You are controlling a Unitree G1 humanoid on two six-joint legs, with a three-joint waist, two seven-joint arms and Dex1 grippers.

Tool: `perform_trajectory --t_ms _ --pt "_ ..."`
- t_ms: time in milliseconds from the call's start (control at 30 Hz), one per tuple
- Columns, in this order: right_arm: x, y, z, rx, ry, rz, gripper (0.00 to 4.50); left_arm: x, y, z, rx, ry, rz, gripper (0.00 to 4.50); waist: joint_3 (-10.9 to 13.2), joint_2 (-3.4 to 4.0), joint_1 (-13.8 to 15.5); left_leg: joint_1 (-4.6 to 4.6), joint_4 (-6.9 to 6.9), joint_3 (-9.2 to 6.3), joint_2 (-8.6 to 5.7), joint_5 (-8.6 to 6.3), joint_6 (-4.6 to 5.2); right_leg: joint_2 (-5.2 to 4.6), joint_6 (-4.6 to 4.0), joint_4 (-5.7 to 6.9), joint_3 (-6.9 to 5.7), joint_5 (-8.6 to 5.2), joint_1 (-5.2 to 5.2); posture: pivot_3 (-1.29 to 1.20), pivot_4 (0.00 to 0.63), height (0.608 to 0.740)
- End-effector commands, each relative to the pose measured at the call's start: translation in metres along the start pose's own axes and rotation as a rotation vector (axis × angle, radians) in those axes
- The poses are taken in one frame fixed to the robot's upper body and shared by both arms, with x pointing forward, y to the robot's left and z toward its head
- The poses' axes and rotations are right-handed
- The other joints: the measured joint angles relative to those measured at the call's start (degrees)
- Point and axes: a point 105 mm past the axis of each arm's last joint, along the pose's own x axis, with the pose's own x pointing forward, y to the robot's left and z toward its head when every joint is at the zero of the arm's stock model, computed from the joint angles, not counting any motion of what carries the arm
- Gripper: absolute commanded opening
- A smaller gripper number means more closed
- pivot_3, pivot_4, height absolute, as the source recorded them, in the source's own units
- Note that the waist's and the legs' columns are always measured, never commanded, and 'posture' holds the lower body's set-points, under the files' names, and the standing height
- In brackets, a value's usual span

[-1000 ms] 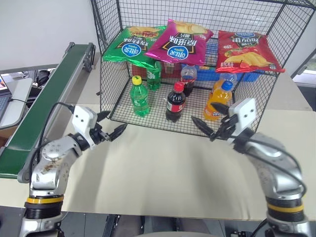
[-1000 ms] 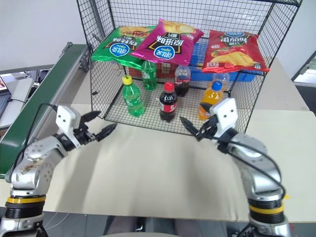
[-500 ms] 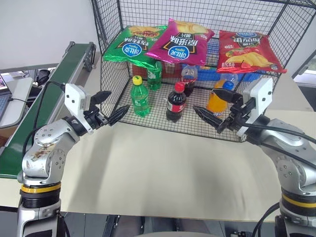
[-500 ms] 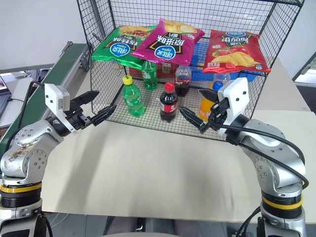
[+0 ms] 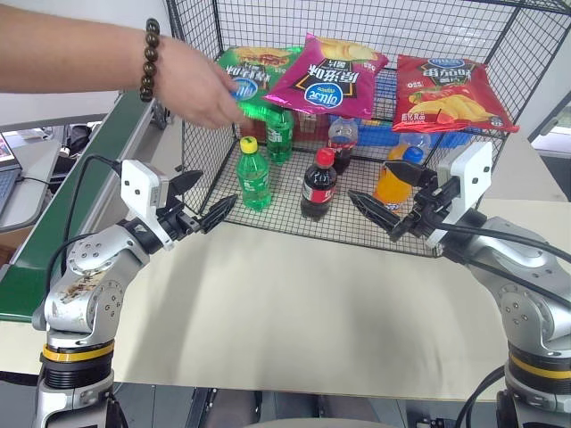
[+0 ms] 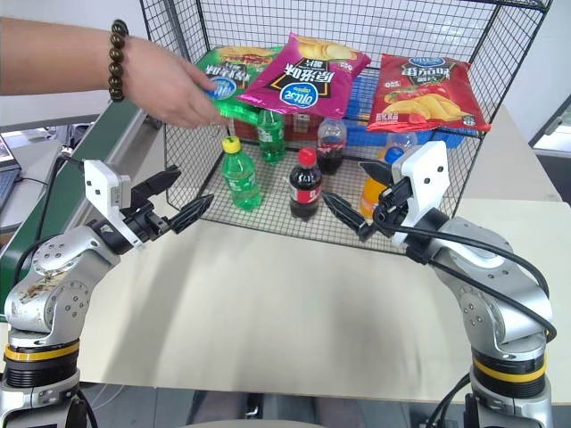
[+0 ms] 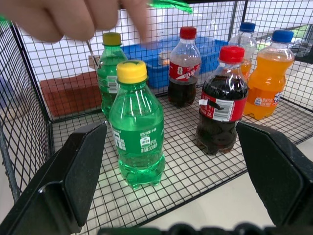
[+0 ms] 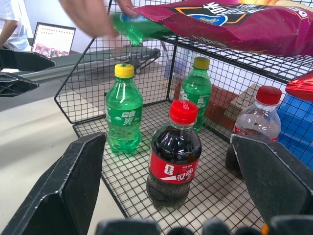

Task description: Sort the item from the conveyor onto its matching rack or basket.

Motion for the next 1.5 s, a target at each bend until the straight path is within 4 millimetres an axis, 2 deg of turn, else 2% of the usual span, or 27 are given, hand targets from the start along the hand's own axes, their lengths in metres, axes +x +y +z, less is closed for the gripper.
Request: perform_trajectory --t_ms 33,467,767,967,1267,1400,1500 --pt "-0.002 0.000 0.011 -0.032 -0.041 -0.007 4.50 0.000 -0.002 0.010 0.039 -0.023 -0.016 4.45 0.0 0.00 0.0 0.00 0.00 0.00 0.00 0.00 0.00 0.00 0.00 0.00 0.00 0.00 0.00 0.00 0.150 0.740" --pt "0.001 0.000 0.011 -0.033 -0.043 -0.001 4.50 -0.003 0.001 0.010 0.051 -0.014 -0.002 4.45 0.0 0.00 0.0 0.00 0.00 0.00 0.00 0.00 0.00 0.01 0.00 0.00 0.00 0.00 0.00 0.00 0.150 0.740" --pt "0.008 0.026 0.012 0.006 -0.055 0.138 4.50 -0.039 0.014 0.005 0.071 0.008 0.170 4.45 0.0 0.00 -0.5 0.01 -0.01 -0.02 0.05 0.00 0.00 -0.03 0.00 0.01 0.01 0.00 0.00 0.00 0.150 0.740" --pt "0.023 0.027 0.012 0.026 -0.072 0.196 4.50 -0.047 0.007 -0.005 0.050 0.028 0.216 4.45 0.0 0.00 -0.5 0.01 0.01 0.02 0.01 0.00 0.00 -0.06 0.00 0.00 0.04 0.00 0.01 0.00 0.150 0.740" --pt "0.029 0.034 0.012 0.037 -0.079 0.257 4.50 -0.069 0.009 -0.016 0.043 0.081 0.272 4.45 0.0 0.00 -0.5 0.02 -0.02 -0.03 0.04 0.00 0.00 -0.12 -0.01 0.00 0.02 0.00 0.00 0.00 0.150 0.740" --pt "0.037 0.039 0.016 0.036 -0.091 0.302 4.50 -0.084 0.015 -0.014 0.054 0.088 0.321 4.45 0.0 0.00 -1.1 0.02 -0.02 -0.04 0.09 0.00 0.00 -0.13 -0.01 0.02 0.03 0.00 -0.01 0.00 0.150 0.740" --pt "0.045 0.044 0.022 0.034 -0.096 0.361 4.50 -0.095 0.023 -0.004 0.051 0.064 0.394 4.45 0.0 0.00 -1.3 0.02 -0.01 -0.07 0.09 0.00 0.00 -0.13 -0.01 0.02 0.01 0.00 -0.01 0.00 0.150 0.740"
